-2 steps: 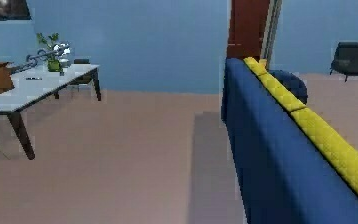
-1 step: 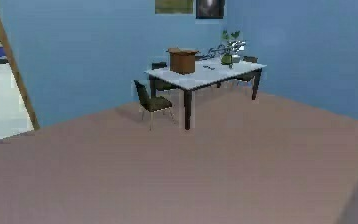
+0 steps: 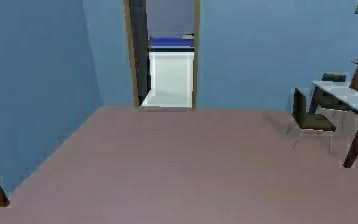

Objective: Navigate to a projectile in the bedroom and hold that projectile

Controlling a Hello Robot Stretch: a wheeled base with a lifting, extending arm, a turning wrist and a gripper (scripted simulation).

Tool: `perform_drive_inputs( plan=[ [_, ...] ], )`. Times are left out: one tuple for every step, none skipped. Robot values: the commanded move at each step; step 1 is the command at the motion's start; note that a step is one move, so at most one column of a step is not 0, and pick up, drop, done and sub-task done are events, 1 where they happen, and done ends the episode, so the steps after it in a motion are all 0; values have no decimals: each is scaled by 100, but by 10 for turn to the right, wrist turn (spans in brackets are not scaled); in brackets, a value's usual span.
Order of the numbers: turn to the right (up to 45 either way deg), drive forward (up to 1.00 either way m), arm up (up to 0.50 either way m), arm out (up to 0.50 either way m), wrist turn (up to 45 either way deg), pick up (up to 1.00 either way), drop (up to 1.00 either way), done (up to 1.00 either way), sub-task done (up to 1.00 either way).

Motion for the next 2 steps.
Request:
perform_drive_inputs(
  plan=[
    [-450, 0, 0, 0, 0, 0, 0, 0, 0],
    [-210, 0, 0, 0, 0, 0, 0, 0, 0]
  ],
)
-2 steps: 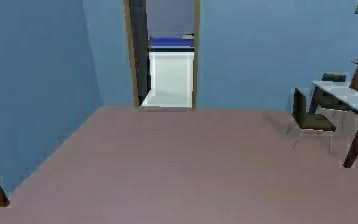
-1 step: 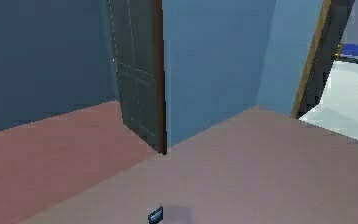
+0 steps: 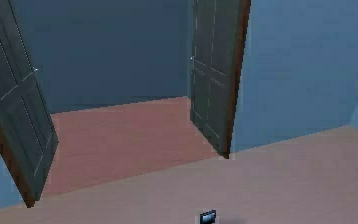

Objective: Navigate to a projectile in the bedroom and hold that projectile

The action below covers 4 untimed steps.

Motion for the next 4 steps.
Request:
perform_drive_inputs(
  plan=[
    [0, 30, 0, 0, 0, 0, 0, 0, 0],
    [-450, 0, 0, 0, 0, 0, 0, 0, 0],
    [-60, 0, 0, 0, 0, 0, 0, 0, 0],
    [0, 20, 0, 0, 0, 0, 0, 0, 0]
  ],
)
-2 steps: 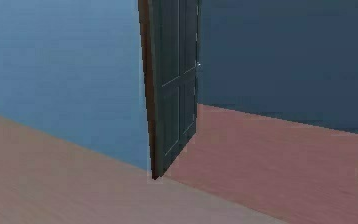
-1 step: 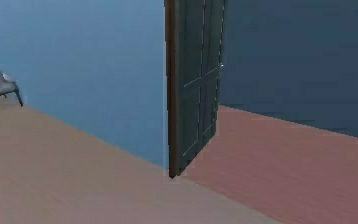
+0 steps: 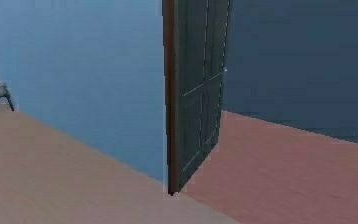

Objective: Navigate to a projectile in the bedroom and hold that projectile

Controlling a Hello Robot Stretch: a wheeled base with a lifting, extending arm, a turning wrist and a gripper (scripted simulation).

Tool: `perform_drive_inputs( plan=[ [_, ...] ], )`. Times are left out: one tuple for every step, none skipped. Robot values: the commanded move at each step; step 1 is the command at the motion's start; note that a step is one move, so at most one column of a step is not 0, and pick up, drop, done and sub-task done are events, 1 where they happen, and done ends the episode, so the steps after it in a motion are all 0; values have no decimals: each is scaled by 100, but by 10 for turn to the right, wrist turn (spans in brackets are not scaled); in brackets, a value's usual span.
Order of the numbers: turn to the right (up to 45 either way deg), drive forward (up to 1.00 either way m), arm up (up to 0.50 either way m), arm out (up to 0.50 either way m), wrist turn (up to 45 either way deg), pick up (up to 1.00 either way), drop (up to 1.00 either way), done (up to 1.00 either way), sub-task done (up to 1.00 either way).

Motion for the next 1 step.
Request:
perform_drive_inputs(
  plan=[
    [-450, 0, 0, 0, 0, 0, 0, 0, 0]
  ],
)
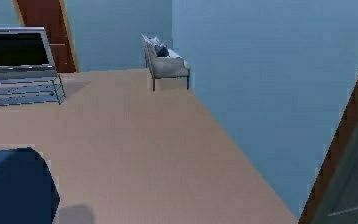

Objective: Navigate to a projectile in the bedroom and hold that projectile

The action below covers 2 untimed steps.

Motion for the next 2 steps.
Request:
perform_drive_inputs(
  plan=[
    [-90, 0, 0, 0, 0, 0, 0, 0, 0],
    [0, 100, 0, 0, 0, 0, 0, 0, 0]
  ],
)
